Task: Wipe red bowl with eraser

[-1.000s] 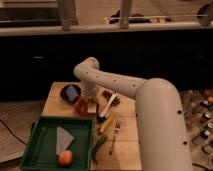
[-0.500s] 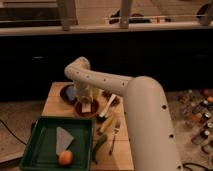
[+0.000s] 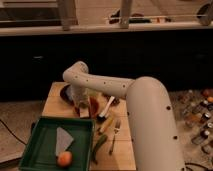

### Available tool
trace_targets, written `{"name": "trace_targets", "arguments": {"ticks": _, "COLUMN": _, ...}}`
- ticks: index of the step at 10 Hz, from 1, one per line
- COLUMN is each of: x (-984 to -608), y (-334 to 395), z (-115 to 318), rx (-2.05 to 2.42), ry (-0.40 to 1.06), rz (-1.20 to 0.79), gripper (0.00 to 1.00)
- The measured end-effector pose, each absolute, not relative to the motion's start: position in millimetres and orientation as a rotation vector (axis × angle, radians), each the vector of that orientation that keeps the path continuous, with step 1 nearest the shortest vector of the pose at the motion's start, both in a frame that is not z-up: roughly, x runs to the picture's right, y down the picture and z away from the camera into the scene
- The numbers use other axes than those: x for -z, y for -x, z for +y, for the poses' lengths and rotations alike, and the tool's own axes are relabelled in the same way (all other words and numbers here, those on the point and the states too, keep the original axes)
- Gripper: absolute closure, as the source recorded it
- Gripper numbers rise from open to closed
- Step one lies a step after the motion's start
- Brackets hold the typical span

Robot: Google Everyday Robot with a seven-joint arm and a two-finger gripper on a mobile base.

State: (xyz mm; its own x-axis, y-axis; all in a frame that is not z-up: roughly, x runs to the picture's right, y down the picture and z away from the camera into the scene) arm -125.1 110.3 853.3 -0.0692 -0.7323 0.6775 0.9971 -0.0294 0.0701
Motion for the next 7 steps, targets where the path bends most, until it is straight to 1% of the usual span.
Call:
{"name": "trace_targets", "arguments": {"ticks": 4, "x": -850.9, "y": 79.6, "z": 104.7, "rx": 1.464, "ry": 0.557, "rz": -0.579, "gripper": 1.0}}
{"name": "trace_targets", "arguments": {"ticks": 7, "x": -855.1, "y": 75.7, "z": 87.8, "rx": 1.439, "ry": 0.547, "rz": -0.541, "gripper": 1.0}}
